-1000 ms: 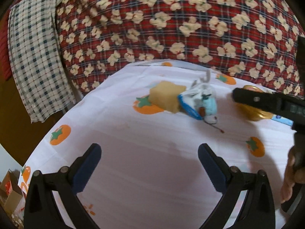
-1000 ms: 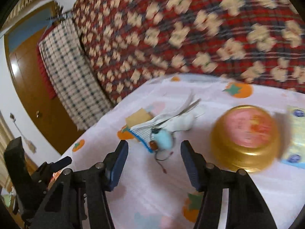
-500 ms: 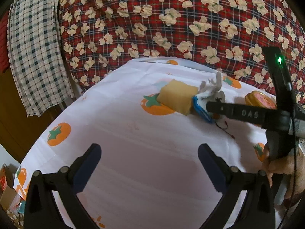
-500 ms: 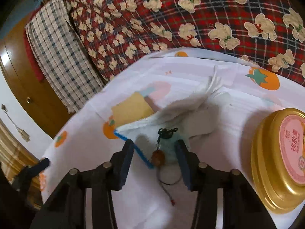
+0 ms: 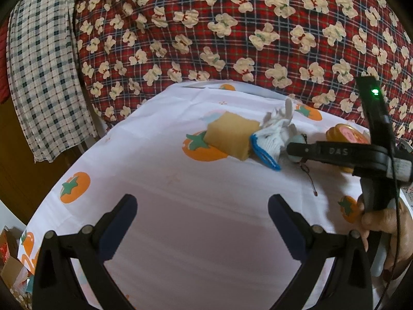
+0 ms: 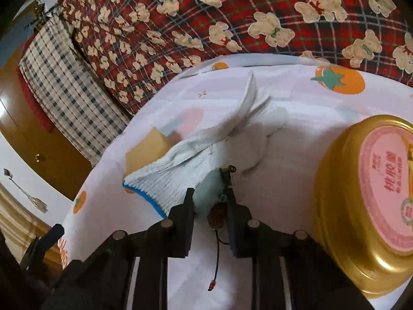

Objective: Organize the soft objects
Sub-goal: 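Grasp the light blue plush with the right tool while the left tool grasps the white glove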

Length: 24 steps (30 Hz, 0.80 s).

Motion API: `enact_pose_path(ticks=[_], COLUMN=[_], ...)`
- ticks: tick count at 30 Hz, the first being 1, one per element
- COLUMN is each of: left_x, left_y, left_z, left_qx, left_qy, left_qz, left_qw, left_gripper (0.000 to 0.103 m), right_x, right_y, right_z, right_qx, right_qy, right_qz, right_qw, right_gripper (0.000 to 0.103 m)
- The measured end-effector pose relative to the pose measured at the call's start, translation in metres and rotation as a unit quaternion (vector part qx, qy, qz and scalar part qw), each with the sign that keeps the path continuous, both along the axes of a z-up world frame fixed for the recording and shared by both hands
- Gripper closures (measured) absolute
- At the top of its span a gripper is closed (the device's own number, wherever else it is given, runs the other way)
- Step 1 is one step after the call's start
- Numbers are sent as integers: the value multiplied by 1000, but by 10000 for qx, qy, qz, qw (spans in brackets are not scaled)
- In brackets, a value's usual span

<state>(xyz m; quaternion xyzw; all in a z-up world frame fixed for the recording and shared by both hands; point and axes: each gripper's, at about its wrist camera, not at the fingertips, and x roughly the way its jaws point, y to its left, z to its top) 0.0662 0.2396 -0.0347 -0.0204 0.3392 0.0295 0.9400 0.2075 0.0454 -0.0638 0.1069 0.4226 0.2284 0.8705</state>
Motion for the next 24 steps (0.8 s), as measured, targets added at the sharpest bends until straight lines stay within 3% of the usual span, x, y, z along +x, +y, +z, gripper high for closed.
enact_pose_path(ticks=[5,10,17,20,24], left_x=[10,34,85,109,144], left_y=[-7,-25,-63,-85,-111], left_z=[3,12,22,21,10], left_qx=[-40,-4,121,344,630], left_qy=[-36,-182,-100,87,461], left_qz=[-203,-742,-1660,-2041,-2337], left_qw=[9998,9971,9860,9783,9692], left_gripper=[0,3,36,43,60], right_x=[-36,-75,-93,-100,-105], right_y=[-3,-16,-43,-52,-60], right_z=[20,39,47,50,51], right_qx=[146,8,65,144,129], right_qy=[-519,-1049,-1265,-1305,-1365], right_qz=[290,268,74,33,-10], right_qw=[9981,9941,9919,9913,9906], right_gripper=[81,81,81,81,81])
